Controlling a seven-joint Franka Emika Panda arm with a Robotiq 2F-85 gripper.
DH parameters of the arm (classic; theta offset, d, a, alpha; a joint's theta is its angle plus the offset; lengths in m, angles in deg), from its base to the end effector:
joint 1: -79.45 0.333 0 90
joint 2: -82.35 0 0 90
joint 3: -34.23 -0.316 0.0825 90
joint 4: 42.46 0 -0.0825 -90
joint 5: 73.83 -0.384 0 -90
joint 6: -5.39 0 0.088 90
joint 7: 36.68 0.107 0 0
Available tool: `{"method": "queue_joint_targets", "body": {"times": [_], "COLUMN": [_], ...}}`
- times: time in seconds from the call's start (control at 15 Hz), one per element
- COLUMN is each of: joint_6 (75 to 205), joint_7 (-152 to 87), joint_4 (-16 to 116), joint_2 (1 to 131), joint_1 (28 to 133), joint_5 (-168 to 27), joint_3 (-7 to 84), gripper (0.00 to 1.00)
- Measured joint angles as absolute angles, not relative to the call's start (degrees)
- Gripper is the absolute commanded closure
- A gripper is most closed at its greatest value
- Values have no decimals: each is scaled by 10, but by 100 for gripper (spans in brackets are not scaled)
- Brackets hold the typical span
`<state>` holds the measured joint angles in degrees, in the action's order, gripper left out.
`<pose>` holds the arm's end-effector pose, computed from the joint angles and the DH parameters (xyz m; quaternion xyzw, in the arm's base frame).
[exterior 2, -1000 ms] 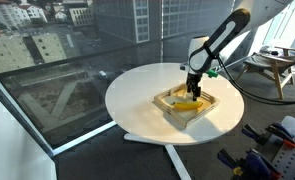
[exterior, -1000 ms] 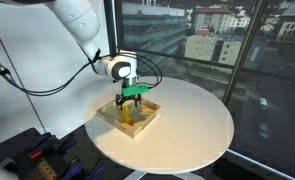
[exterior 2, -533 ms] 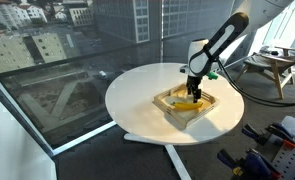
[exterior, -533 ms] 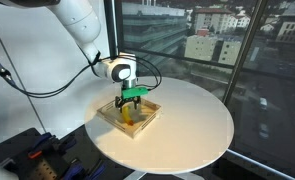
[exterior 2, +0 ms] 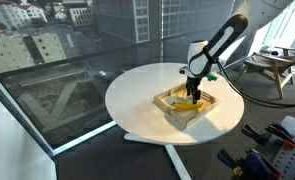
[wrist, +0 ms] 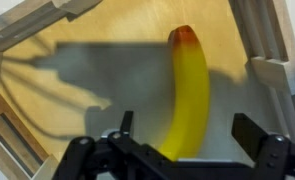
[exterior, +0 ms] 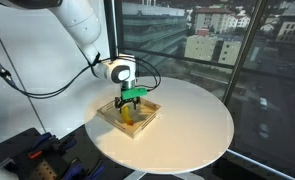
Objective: Remove the banana from the crate
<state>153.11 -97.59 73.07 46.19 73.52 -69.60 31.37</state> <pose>0.5876 -0.0299 0.1281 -0.8611 -0.5073 0.0307 0.0148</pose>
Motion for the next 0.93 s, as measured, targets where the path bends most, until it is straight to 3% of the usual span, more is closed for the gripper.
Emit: {"method": "queue_joint_targets", "body": {"times": [0.93], "joint_6": [1556], "joint_7": [-976], "joint_4": [728], "joint_2": [446], "joint_1": [725], "joint_5": [-696], "joint_3": [301], "gripper": [0]}}
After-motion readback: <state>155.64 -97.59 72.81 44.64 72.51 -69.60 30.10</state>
